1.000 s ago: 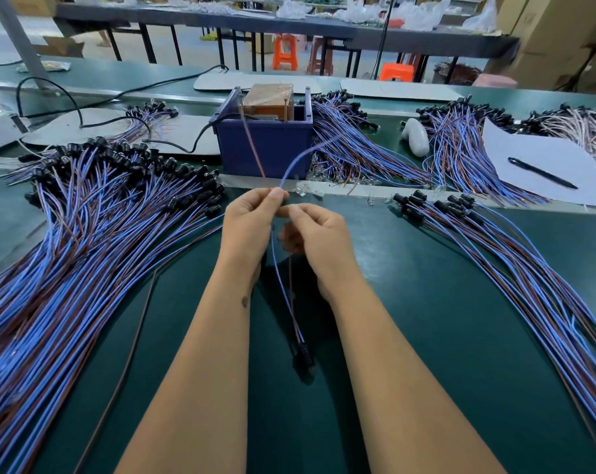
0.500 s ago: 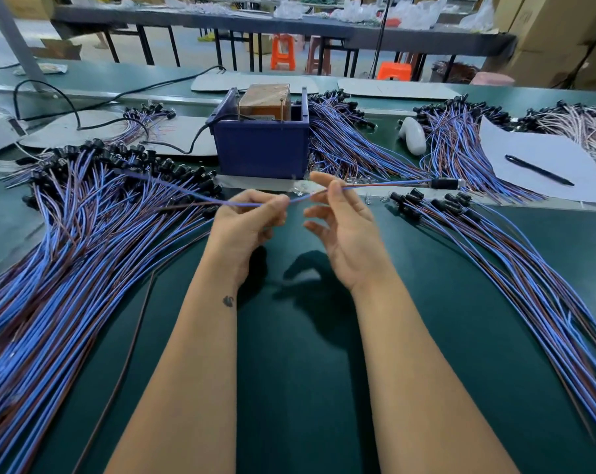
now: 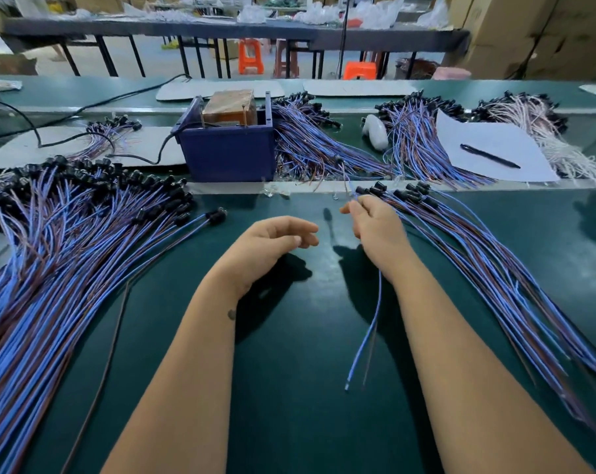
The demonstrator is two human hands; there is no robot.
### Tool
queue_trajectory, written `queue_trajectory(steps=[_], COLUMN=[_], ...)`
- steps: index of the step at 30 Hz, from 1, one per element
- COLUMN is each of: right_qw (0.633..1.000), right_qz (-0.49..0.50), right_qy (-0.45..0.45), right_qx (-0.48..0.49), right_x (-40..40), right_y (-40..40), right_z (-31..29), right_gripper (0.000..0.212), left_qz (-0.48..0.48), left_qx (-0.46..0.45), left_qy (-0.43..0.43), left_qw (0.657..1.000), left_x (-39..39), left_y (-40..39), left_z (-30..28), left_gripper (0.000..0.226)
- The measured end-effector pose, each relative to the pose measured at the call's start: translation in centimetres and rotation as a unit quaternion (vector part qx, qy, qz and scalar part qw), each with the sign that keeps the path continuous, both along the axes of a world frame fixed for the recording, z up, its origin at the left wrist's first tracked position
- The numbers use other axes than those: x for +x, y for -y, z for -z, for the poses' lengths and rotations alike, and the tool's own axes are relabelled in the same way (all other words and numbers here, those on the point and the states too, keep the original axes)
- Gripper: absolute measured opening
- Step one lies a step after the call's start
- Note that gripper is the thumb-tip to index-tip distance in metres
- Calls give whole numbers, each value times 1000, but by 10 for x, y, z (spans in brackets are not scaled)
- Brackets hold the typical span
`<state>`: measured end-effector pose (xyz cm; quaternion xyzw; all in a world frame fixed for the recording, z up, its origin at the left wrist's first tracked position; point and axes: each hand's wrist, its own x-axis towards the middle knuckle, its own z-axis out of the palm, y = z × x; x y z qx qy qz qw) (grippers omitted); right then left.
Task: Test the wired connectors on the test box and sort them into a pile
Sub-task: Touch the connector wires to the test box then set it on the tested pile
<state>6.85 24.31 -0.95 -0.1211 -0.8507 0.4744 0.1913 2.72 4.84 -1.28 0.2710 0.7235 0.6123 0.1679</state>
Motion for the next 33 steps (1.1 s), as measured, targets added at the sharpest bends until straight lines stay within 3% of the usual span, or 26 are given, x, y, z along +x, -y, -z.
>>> queue_trajectory(steps=[6, 9, 11, 13, 16, 19, 22, 24, 26, 28, 33], right_qw=[962, 925, 882, 857, 879, 934, 975, 970, 957, 952, 949], right_qz=[70, 120, 184, 229, 215, 112, -25, -44, -23, -4, 3], right_qy=[89, 125, 168, 197, 165, 97, 66, 81, 109, 126, 102], right_qx=[248, 337, 399, 417, 393, 324, 208, 224, 268, 278, 299], right_x=[25, 30, 30, 28, 17, 3, -10, -18, -25, -29, -27], right_y=[-58, -74, -76, -66, -30, 23, 75, 94, 100, 103, 106], right_z=[-20, -30, -32, -32, -27, -17, -5, 2, 6, 6, 12], right_gripper=[24, 23, 26, 34, 38, 38, 35, 31, 26, 22, 22], left_qz=[-56, -77, -86, -95, -107, -188, -369, -440, -441, -422, -434], left_qx=[-26, -17, -18, -23, -26, -48, -137, -237, -344, -395, -383], left_qy=[-18, -18, -14, -10, -9, -40, -119, -164, -154, -122, -125], left_qw=[998, 997, 996, 995, 994, 980, 912, 851, 815, 807, 806], left_x=[3, 7, 10, 12, 15, 16, 9, 1, -4, -7, -7], left_y=[-11, -13, -14, -15, -18, -18, -3, 13, 25, 31, 29], left_z=[6, 5, 4, 2, 0, -1, -2, 1, 4, 3, 3], left_gripper=[41, 43, 42, 41, 40, 37, 29, 28, 38, 47, 47])
